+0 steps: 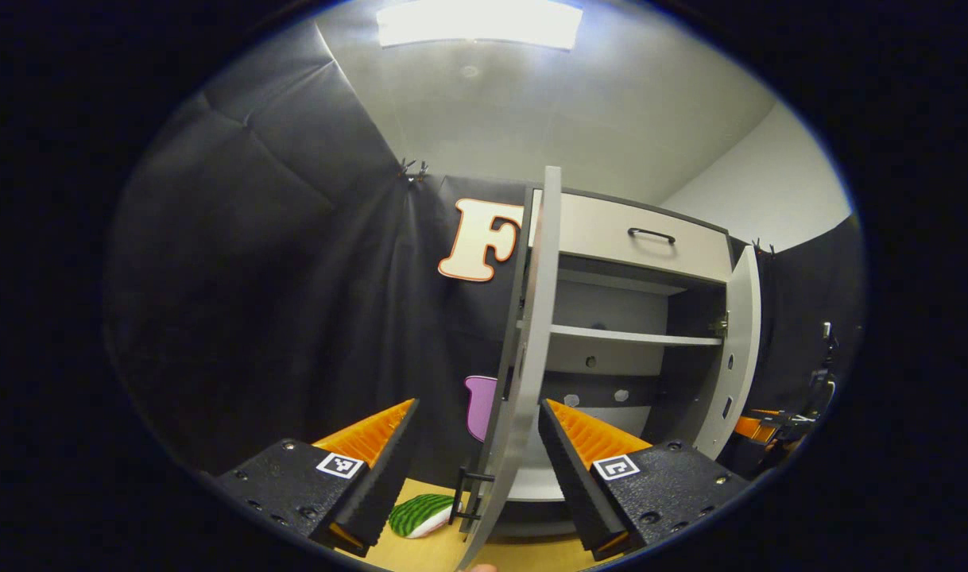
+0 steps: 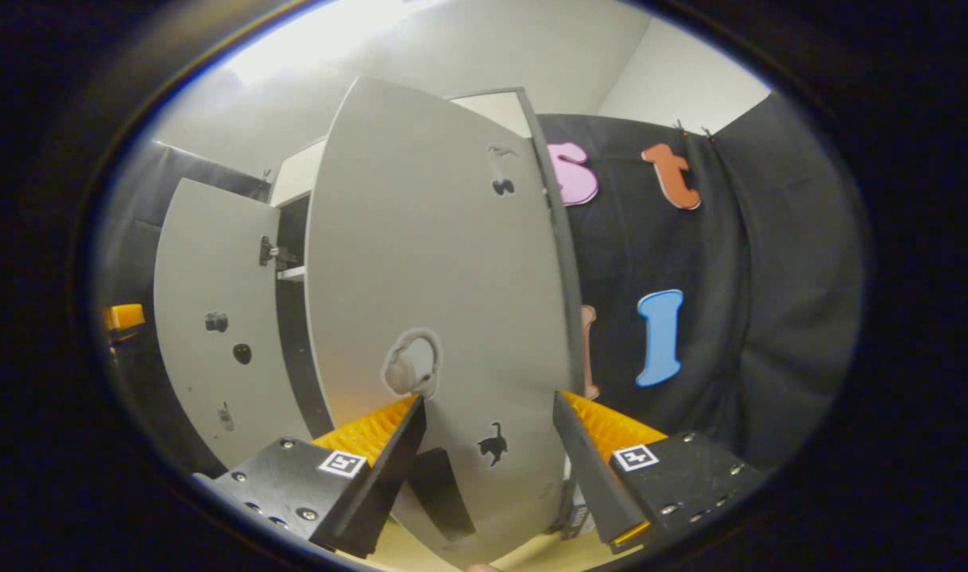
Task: Grab one shoe with the right hand and put it into the shoe cabinet, grab the other shoe with the left hand and put it into the shoe cabinet; then close the right door with the right hand and the left door with the left hand.
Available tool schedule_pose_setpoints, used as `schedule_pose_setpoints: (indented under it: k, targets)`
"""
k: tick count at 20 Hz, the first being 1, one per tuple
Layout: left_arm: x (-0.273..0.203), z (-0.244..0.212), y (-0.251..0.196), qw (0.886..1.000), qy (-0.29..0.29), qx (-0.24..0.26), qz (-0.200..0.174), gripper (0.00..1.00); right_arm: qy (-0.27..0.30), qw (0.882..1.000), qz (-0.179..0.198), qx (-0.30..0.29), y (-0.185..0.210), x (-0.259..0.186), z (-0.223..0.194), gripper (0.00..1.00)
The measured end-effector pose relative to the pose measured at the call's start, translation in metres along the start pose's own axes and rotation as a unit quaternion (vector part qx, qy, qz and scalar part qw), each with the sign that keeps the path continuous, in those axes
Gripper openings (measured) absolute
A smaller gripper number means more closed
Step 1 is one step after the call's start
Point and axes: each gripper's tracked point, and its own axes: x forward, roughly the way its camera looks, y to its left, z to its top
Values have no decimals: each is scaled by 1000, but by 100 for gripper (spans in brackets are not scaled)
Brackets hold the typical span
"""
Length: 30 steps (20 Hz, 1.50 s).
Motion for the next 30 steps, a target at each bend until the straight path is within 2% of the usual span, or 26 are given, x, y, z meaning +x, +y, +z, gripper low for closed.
schedule_pose_setpoints:
  k: [1,2,3,5,6,9,14,15,16,17,18,19,20,21,30]
  targets:
    - [4,-5,5,1000,5,1,3,89,2,1000,8,8,10,3,-3,97]
    - [9,-9,10,1000,10,3,7,89,3,1000,11,8,17,5,-3,92]
    - [12,-13,15,1000,14,5,11,89,2,1000,11,6,21,7,-4,92]
    - [16,-19,21,1000,20,6,10,89,1,1000,8,-1,27,8,-4,100]
    - [18,-23,22,1000,24,4,6,90,0,1000,5,-3,28,9,-4,92]
    - [24,-34,27,999,38,-1,-8,90,-6,1000,-4,3,31,4,-3,97]
    - [33,-41,15,997,53,7,-54,90,-17,1000,-22,6,35,-5,-1,97]
    - [34,-41,14,997,53,8,-59,84,-19,1000,-24,6,37,-9,-1,92]
    - [32,-43,12,997,52,1,-65,89,-20,999,-26,7,38,-10,-2,97]
    - [32,-44,9,996,54,-14,-70,84,-21,999,-27,8,39,-13,-3,92]
    - [33,-44,6,995,54,-29,-78,88,-21,999,-27,11,40,-16,-3,97]
    - [33,-46,3,994,57,-45,-87,82,-21,999,-28,13,42,-19,-4,97]
    - [33,-48,-1,992,60,-58,-94,88,-21,999,-29,15,44,-21,-3,97]
    - [33,-49,-3,991,61,-67,-102,87,-22,999,-30,16,44,-24,-2,97]
    - [37,-56,-41,978,64,-91,-176,87,-28,998,-46,16,42,-44,5,97]
